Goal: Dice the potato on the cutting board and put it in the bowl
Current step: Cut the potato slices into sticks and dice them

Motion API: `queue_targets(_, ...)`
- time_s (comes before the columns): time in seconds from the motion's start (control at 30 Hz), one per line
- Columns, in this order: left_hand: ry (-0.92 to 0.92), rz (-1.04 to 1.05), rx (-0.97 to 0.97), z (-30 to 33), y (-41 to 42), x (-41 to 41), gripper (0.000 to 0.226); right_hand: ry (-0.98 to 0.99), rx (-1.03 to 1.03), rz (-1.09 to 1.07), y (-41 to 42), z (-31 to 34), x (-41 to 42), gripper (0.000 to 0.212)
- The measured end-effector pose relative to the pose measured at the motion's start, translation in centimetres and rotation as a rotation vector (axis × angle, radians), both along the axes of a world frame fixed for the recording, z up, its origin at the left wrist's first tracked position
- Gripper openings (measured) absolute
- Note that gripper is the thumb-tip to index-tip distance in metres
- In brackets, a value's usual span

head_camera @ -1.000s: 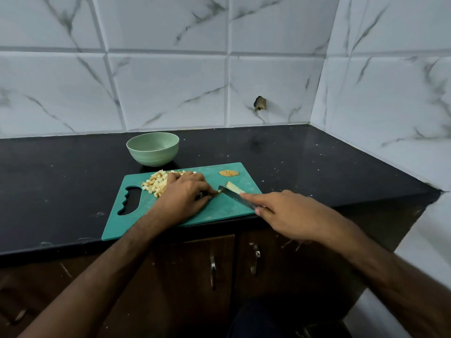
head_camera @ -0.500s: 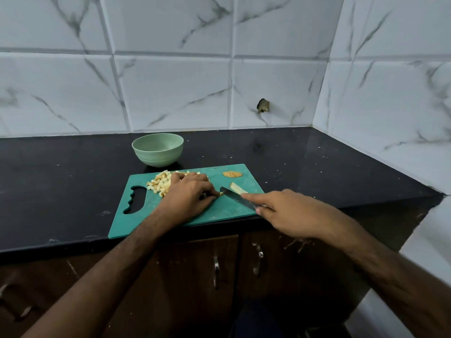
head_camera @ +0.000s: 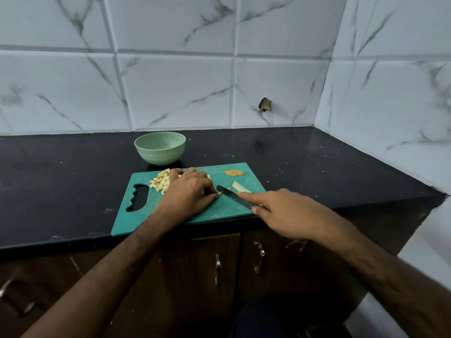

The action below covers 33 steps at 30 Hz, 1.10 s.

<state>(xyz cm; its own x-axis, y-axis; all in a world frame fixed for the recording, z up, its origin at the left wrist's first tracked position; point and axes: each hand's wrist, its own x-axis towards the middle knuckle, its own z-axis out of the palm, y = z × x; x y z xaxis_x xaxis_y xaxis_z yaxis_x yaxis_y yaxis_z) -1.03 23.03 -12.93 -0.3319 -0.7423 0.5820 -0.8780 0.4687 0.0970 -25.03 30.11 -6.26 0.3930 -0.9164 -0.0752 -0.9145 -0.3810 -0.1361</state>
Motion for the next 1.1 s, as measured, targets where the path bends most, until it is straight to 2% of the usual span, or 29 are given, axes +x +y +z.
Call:
queue_targets(0.23, -0.025, 0.029, -0.003, 0.1, 0.0, -0.1, 0.019, -0.035, -0.008, -0.009, 0.1, -0.1, -0.1, 0.048)
queue_targets(0.4, -0.006, 0.030, 0.006, 0.1, -0.2, 0.0, 0.019, -0.038, 0.068, 0.005, 0.6, -0.1, 0.2, 0.048)
queue_targets(0.57, 0.003, 0.044, 0.001, -0.1, -0.1, 0.0, 0.019, 0.016, 0.110, 0.024, 1.0, 2.6, -0.8, 0.047)
queue_targets(0.7, 0.131, 0.080, -0.007, -0.1, 0.1, 0.3, 0.009, 0.001, 0.052, 0.007, 1.4, 3.2, -1.3, 0.046)
queue_targets(0.77, 0.192, 0.116, -0.010, 0.0, 0.2, 0.5, 0.015, -0.022, 0.004, -0.018, 1.2, 2.4, -1.0, 0.046)
queue_targets(0.9, 0.097, 0.144, 0.029, 0.0, 0.2, 0.4, 0.031, -0.035, 0.000, 0.005, 1.0, 1.2, -0.1, 0.047)
queue_targets(1.1, 0.043, 0.109, 0.087, -0.2, -0.1, 0.5, 0.019, -0.006, 0.004, 0.019, 1.4, -0.1, 1.0, 0.047)
